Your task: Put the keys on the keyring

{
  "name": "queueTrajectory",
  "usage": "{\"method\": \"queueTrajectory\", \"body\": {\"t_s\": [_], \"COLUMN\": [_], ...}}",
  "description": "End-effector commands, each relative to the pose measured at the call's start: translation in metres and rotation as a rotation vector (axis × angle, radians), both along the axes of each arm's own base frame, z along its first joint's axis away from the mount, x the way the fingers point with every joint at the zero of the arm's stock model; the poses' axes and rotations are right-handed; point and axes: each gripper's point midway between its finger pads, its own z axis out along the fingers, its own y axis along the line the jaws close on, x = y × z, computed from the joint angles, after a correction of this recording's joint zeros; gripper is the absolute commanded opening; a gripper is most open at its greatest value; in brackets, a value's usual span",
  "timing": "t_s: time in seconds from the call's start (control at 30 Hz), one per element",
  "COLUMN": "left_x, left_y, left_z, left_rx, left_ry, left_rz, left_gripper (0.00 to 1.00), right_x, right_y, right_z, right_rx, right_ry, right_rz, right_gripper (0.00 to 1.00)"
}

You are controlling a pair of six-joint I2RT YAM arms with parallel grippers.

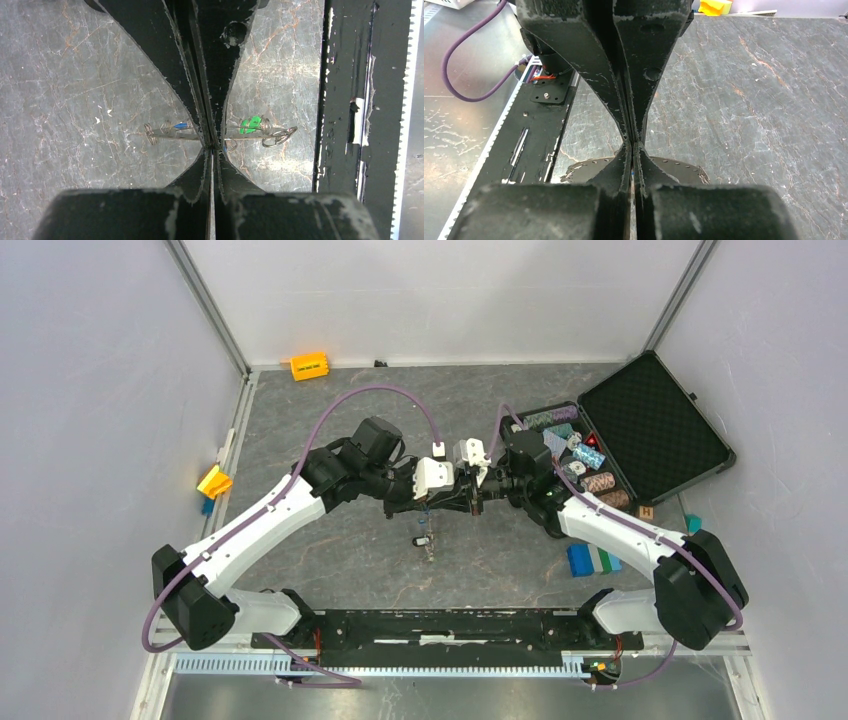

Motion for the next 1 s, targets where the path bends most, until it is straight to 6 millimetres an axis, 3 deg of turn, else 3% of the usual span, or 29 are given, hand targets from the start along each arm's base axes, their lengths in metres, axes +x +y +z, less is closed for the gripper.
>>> {"method": "queueTrajectory", "body": {"t_s": [0.0,0.23,0.37,0.47,0.73,0.97], "left_x": [0.007,0.005,0.006,0.008,0.004,0.004], "left_y": [-0.008,-0.009,-0.004,0.0,0.002,-0.01], "left_z": [0.02,0.03,0.034,0.036,0.038,0.03], "left_rx": [-0.044,-0.072,-0.081,-0.098,-0.193,-0.258], "left_ry": [-0.075,-0.083,-0.112,-0.118,-0.055,-0.009], "left_rz": [-0.033,-0.03,-0.031,-0.016,-0.002,0.004], "left_gripper": [0.02,0.03,0.44,0.58,0.63,0.57], "right_x": [0.005,0.01,0.008,0.01,0.013,0.016], "right_y": [0.006,0.006,0.005,0.003,-0.006,-0.012], "right_z": [0.016,0.017,0.025,0.033,0.053,0.072], "right_rx": [0.034,0.031,0.047,0.064,0.137,0.209], "right_ry": [-0.04,-0.043,-0.047,-0.047,-0.002,0.037], "right_rz": [-0.005,-0.028,-0.01,-0.012,-0.033,-0.043], "right_gripper": [0.0,0.0,0.0,0.0,0.0,0.0]}}
